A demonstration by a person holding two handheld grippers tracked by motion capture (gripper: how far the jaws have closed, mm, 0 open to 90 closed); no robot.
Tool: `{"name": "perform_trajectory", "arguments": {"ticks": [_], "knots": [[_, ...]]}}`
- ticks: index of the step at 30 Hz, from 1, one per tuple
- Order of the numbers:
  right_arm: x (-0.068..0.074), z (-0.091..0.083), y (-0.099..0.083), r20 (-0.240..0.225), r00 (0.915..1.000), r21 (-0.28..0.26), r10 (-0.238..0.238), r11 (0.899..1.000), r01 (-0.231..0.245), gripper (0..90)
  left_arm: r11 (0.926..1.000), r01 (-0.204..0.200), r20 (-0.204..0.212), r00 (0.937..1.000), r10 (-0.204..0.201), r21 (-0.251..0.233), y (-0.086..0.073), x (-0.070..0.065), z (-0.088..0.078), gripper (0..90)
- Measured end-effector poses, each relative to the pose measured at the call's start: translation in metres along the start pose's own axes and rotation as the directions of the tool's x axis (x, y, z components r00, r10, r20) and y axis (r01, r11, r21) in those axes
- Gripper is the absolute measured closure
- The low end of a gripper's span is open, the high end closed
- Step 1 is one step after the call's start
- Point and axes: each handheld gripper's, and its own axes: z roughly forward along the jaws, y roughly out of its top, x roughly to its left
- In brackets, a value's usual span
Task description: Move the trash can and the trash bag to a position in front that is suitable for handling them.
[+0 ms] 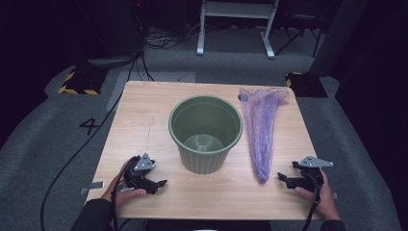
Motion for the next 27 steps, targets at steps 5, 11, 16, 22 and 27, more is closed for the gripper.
{"name": "perform_trajectory", "arguments": {"ticks": [5,11,16,22,27], "knots": [[-0.0001,0.0,0.0,-0.001,1.0,0.0,-0.002,1.0,0.002,15.7,1.0,-0.002,-0.001,1.0,0.002,0.001,0.0,-0.0001,-0.0001,10.6],[-0.0002,0.0003,0.0002,-0.001,1.0,0.001,-0.002,1.0,0.002,15.3,1.0,-0.002,-0.002,1.0,0.002,-0.001,-0.0006,-0.0007,-0.0006,10.7],[-0.0001,0.0002,0.0002,0.001,1.0,0.001,-0.003,1.0,0.003,15.3,1.0,-0.002,-0.002,1.0,0.002,0.0,-0.0008,-0.0008,-0.0008,10.7],[-0.0005,-0.001,0.0002,0.003,1.0,-0.013,-0.006,1.0,0.006,16.0,1.0,-0.003,-0.001,1.0,0.003,-0.001,-0.0007,-0.0007,-0.0008,10.7],[-0.0031,-0.0049,0.0008,-0.002,0.9999,-0.044,0.015,0.999,-0.016,16.3,1.0,-0.003,-0.001,1.0,0.003,0.0,-0.0007,-0.0007,-0.0008,10.7]]}}
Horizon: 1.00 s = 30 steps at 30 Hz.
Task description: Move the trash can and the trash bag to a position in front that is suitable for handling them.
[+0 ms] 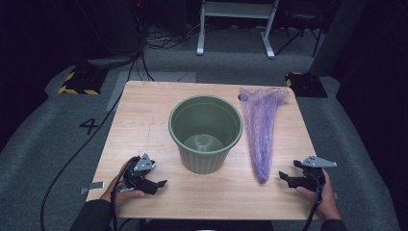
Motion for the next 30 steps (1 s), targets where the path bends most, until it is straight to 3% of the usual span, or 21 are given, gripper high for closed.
{"name": "perform_trajectory", "arguments": {"ticks": [7,30], "knots": [[0.009,-0.008,0.012,0.009,0.999,-0.047,-0.043,0.998,0.043,17.8,1.0,0.0,0.0,1.0,0.0,0.0,0.0,0.0,0.0,10.7],[0.035,-0.014,0.052,-0.05,0.99,-0.12,-0.132,0.985,0.125,19.1,1.0,0.0,0.0,1.0,0.0,0.0,0.0,0.0,0.0,10.7]]}}
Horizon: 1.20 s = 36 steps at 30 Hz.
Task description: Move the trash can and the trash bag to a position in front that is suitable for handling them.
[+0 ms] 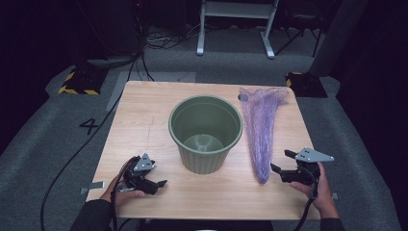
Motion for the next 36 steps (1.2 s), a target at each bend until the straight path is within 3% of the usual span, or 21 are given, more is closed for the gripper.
{"name": "perform_trajectory", "arguments": {"ticks": [13,22,25,29,36], "knots": [[0.018,0.016,0.026,-0.052,0.9966,-0.022,-0.064,0.998,0.063,19.5,1.0,0.0,0.0,1.0,0.0,0.0,0.0,0.0,0.0,10.7],[0.033,0.035,0.041,-0.1,0.9893,0.002,-0.106,0.994,0.107,18.5,1.0,-0.002,-0.002,1.0,0.002,0.003,0.002,0.0,0.002,10.0],[0.038,0.039,0.044,-0.13,0.984,0.001,-0.122,0.992,0.123,22.9,0.9999,-0.012,0.008,0.9999,0.012,0.012,0.006,0.002,0.006,7.0],[0.041,0.043,0.047,-0.135,0.9834,-0.002,-0.122,0.992,0.123,20.4,0.9994,-0.028,0.023,0.9994,0.027,0.02,0.009,0.005,0.01,4.0],[0.048,0.052,0.058,-0.187,0.9738,-0.015,-0.13,0.992,0.129,16.3,0.9977,-0.061,0.058,0.9965,0.06,0.029,0.019,0.016,0.02,0.0]]}}
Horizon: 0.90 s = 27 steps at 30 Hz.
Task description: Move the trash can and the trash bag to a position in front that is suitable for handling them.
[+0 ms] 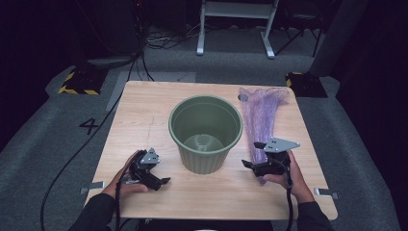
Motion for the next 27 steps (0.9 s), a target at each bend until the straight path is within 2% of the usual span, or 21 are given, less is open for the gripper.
{"name": "perform_trajectory", "arguments": {"ticks": [7,13,18,22,24,27], "knots": [[0.011,0.019,0.015,-0.043,0.9984,0.016,-0.036,0.999,0.037,16.1,0.9996,-0.028,0.026,0.9993,0.028,0.003,0.012,0.009,0.011,0.0],[0.02,0.033,0.025,-0.083,0.9946,0.03,-0.062,0.997,0.065,16.2,0.9993,-0.037,0.027,0.9989,0.037,0.001,0.022,0.014,0.02,0.0],[0.024,0.041,0.027,-0.102,0.9926,0.037,-0.066,0.997,0.07,16.4,0.999,-0.045,0.034,0.9984,0.045,-0.003,0.03,0.013,0.027,0.2],[0.025,0.044,0.027,-0.106,0.9926,0.038,-0.06,0.997,0.065,16.5,0.9981,-0.062,0.054,0.9966,0.062,-0.003,0.035,0.01,0.032,0.1],[0.025,0.045,0.027,-0.104,0.9926,0.039,-0.063,0.997,0.067,16.6,0.9983,-0.058,0.056,0.9967,0.058,-0.005,0.038,0.009,0.036,0.1],[0.027,0.047,0.027,-0.103,0.9922,0.044,-0.071,0.996,0.076,16.4,0.9966,-0.082,0.074,0.9938,0.082,-0.002,0.043,0.007,0.04,0.1]]}}
